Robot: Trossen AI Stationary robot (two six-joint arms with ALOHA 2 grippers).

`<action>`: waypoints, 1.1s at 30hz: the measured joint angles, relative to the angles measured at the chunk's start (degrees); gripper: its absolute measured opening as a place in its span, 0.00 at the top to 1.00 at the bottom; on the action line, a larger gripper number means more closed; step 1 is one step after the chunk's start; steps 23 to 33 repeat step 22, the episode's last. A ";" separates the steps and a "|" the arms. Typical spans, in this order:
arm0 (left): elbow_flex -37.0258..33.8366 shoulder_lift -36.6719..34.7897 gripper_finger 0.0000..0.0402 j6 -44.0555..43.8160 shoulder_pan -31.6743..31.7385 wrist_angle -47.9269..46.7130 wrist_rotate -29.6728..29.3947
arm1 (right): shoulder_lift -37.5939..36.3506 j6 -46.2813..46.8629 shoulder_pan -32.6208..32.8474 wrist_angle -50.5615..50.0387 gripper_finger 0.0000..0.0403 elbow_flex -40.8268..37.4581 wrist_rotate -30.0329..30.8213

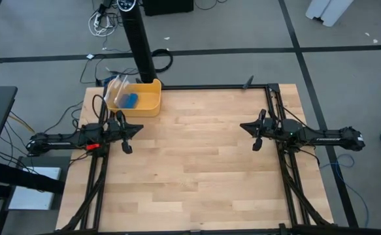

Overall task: Roll bandage
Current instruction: Return to Home Position

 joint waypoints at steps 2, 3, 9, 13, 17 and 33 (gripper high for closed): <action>0.00 -0.02 0.97 0.00 0.00 0.00 0.00 | 0.00 0.00 0.00 0.00 0.96 0.00 -0.02; 0.00 0.00 0.97 0.02 0.00 0.01 -0.01 | 0.00 0.00 0.00 0.00 0.96 0.00 0.00; 0.00 0.00 0.97 0.02 0.00 0.02 -0.02 | 0.00 0.00 0.00 0.00 0.97 0.00 -0.02; 0.00 -0.01 0.97 0.00 0.01 0.00 -0.02 | 0.00 0.00 0.00 0.00 0.97 0.00 0.00; 0.00 -0.01 0.97 0.00 0.02 0.01 -0.02 | 0.02 0.00 0.00 0.00 0.96 0.00 -0.02; 0.00 -0.01 0.97 0.00 0.01 0.00 -0.01 | 0.00 0.00 0.00 0.00 0.97 0.00 -0.02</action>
